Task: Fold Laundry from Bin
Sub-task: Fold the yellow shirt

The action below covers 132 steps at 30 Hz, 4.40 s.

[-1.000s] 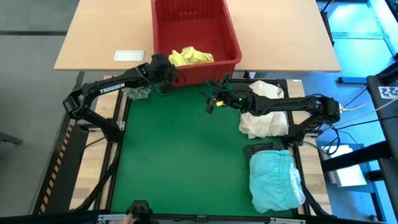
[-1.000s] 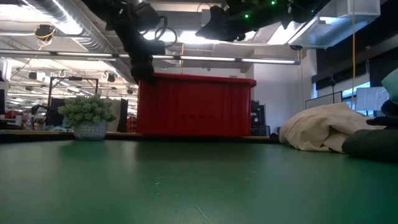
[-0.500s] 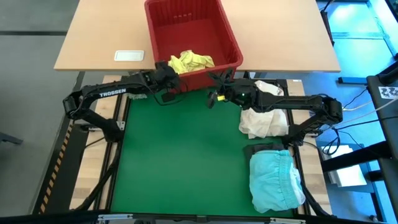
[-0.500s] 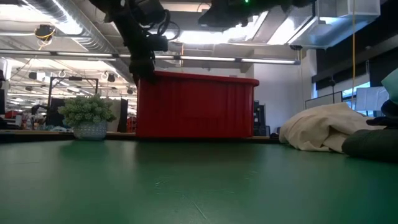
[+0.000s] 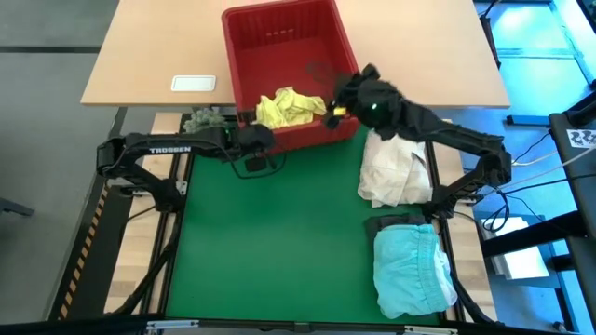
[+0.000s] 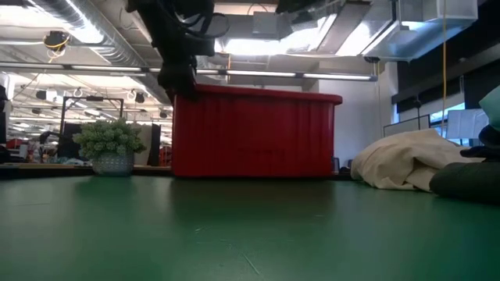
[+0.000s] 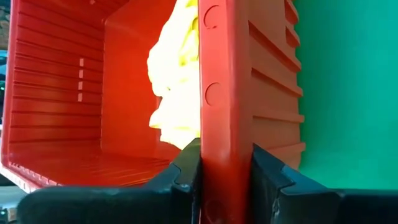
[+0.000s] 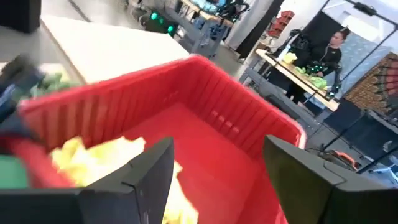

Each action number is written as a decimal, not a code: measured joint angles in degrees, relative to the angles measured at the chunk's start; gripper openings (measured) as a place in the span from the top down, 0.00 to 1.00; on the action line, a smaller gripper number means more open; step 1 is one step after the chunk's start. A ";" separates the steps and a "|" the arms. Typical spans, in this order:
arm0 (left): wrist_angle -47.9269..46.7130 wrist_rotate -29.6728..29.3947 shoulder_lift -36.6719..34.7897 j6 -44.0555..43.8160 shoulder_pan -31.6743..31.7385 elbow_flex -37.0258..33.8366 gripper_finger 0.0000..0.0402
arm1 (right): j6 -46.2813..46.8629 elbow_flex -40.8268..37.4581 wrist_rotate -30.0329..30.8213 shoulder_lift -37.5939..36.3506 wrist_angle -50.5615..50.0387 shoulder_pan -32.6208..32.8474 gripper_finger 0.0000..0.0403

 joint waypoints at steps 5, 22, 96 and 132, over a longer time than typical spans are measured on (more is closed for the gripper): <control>0.17 -1.81 0.04 -0.91 -3.40 -0.60 0.82 | 1.81 4.06 -7.74 -0.02 -2.44 -5.62 0.40; 6.52 -8.08 -0.55 -0.53 -8.65 -9.11 0.82 | 2.82 4.04 -32.04 19.24 -4.19 -15.90 0.40; 15.19 -10.65 -0.55 0.86 -19.24 -12.48 0.80 | -8.45 38.66 -23.27 36.83 -32.83 -13.11 0.99; 24.00 25.21 -5.53 23.87 16.05 -12.83 0.80 | -2.19 38.62 -12.95 9.57 -38.36 14.39 1.00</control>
